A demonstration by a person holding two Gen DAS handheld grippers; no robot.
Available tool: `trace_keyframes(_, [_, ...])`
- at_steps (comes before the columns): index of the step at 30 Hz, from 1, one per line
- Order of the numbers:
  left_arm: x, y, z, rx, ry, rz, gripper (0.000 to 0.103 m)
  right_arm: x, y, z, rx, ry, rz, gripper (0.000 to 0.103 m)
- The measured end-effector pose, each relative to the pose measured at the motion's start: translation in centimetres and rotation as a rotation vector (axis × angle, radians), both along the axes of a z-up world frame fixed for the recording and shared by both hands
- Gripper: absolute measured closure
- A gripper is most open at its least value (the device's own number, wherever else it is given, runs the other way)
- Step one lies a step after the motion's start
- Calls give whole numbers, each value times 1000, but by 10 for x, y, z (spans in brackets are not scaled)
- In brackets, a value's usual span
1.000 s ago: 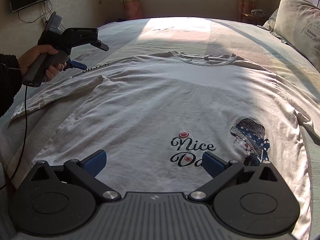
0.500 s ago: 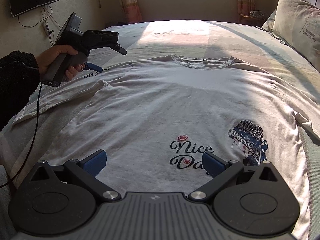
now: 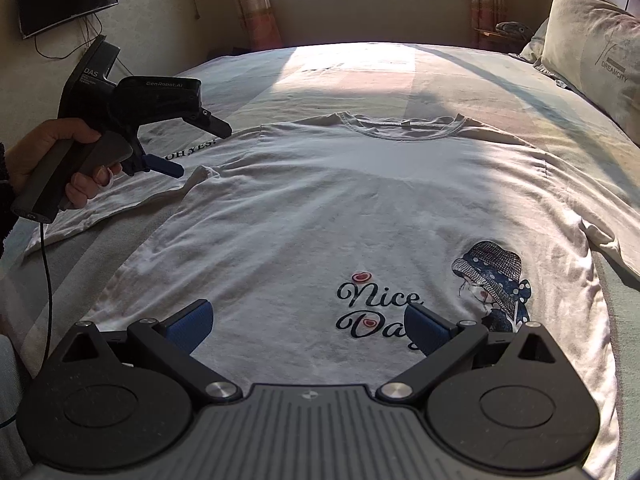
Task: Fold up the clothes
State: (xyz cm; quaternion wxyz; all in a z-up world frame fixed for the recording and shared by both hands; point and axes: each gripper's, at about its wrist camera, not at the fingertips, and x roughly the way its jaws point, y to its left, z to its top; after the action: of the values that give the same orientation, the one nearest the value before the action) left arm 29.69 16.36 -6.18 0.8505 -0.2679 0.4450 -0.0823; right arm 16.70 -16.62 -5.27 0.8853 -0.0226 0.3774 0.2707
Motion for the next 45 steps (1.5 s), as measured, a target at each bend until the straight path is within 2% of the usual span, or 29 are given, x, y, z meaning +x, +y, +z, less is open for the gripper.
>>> trace_keyframes(2, [1, -10, -7, 6, 3, -6, 1, 0, 1, -1, -4, 3, 1, 0])
trace_keyframes(6, [0, -15, -31, 51, 98, 28, 1, 3, 3, -2, -16, 8, -4, 0])
trace_keyframes(7, [-7, -14, -25, 50, 102, 25, 1, 3, 3, -2, -16, 6, -6, 0])
trace_keyframes(9, [-20, -12, -6, 104, 122, 26, 1, 3, 1, 0, -7, 3, -6, 0])
trace_keyframes(11, [-39, -3, 24, 145, 88, 16, 1, 2, -1, 3, 5, 1, -7, 0])
trace_keyframes(16, [-75, 39, 97, 238, 31, 60, 1, 3, -2, 4, 13, -1, -14, 0])
trace_keyframes(19, [-81, 68, 102, 290, 44, 112, 1, 5, -1, 1, 6, 4, -24, 0])
trace_keyframes(21, [-84, 87, 90, 298, 60, 151, 1, 7, 0, -1, 2, 8, -30, 0])
trace_keyframes(23, [-87, 112, 62, 291, 95, 211, 1, 8, 0, -2, -3, 11, -36, 0])
trace_keyframes(30, [-103, 193, -20, 207, 205, 430, 1, 13, 5, -9, -26, 20, -48, 0])
trace_keyframes(31, [-105, 201, -28, 204, 212, 455, 1, 13, 6, -10, -32, 20, -48, 0])
trace_keyframes(32, [-107, 206, -31, 208, 169, 462, 1, 14, 6, -11, -37, 22, -49, 0])
trace_keyframes(33, [-107, 210, -30, 243, 137, 472, 1, 15, 7, -11, -40, 25, -51, 0])
trace_keyframes(35, [-100, 223, -35, 376, 168, 515, 1, 17, 8, -13, -46, 29, -54, 0])
trace_keyframes(36, [-98, 231, -37, 397, 197, 535, 1, 18, 8, -14, -51, 31, -54, 0])
trace_keyframes(40, [-114, 245, -21, 241, 106, 572, 1, 19, 10, -19, -72, 42, -59, 0])
trace_keyframes(43, [-130, 232, -10, 141, 56, 463, 1, 19, 12, -21, -84, 41, -58, 0])
trace_keyframes(45, [-141, 222, -12, 92, 69, 393, 1, 19, 14, -22, -92, 40, -54, 0])
